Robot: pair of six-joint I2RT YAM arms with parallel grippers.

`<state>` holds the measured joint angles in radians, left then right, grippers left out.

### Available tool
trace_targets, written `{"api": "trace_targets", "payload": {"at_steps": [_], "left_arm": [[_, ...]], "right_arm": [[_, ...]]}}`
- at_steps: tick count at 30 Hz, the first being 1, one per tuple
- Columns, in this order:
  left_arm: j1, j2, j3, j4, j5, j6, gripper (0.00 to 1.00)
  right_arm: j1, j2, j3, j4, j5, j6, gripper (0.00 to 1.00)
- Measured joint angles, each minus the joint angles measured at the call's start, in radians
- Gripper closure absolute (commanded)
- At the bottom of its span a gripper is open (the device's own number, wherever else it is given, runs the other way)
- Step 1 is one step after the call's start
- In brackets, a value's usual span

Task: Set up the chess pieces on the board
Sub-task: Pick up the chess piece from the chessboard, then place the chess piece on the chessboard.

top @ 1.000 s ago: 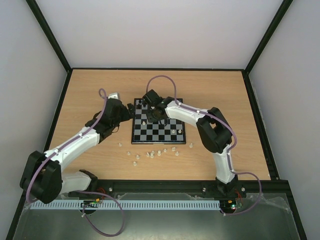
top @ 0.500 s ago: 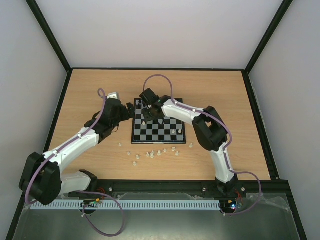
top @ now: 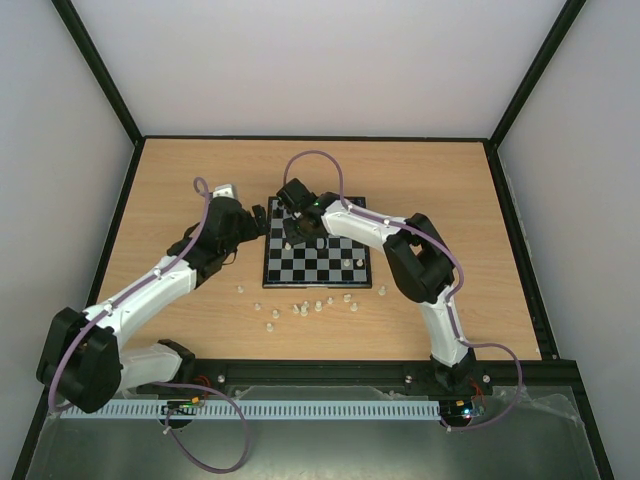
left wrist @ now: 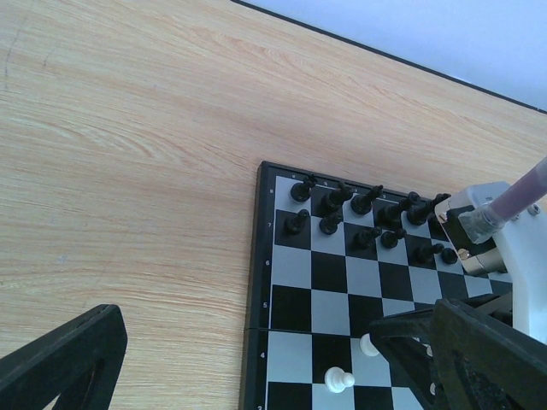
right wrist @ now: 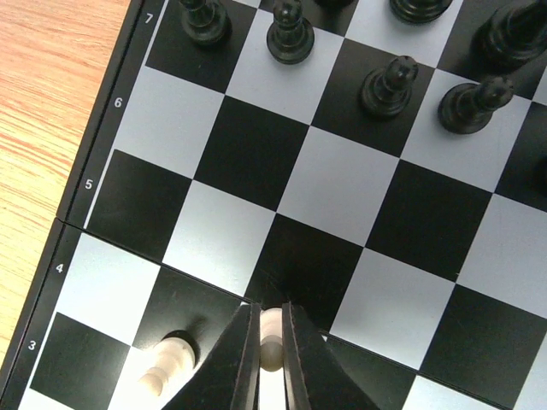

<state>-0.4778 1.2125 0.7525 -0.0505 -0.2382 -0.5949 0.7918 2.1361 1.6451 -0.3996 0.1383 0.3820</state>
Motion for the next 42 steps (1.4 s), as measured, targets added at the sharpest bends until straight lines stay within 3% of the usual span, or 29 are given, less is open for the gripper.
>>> {"api": "trace_targets", "payload": {"at_steps": [5, 23, 36, 42], "left_arm": [[0.000, -0.002, 0.000, -0.002, -0.007, 0.000, 0.01], [0.000, -0.001, 0.000, -0.002, -0.006, 0.000, 0.00], [0.000, 0.008, 0.000, -0.002, -0.006, 0.000, 0.00], [0.000, 0.008, 0.000, -0.002, -0.006, 0.000, 0.00]], "right_arm": [[0.000, -0.026, -0.043, 0.022, 0.008, 0.000, 0.94], [0.005, -0.363, -0.454, 0.024, 0.041, 0.020, 0.94], [0.007, -0.364, -0.486, 0.031, 0.070, 0.027, 0.92], [0.007, -0.364, -0.486, 0.031, 0.084, 0.027, 0.82]]}}
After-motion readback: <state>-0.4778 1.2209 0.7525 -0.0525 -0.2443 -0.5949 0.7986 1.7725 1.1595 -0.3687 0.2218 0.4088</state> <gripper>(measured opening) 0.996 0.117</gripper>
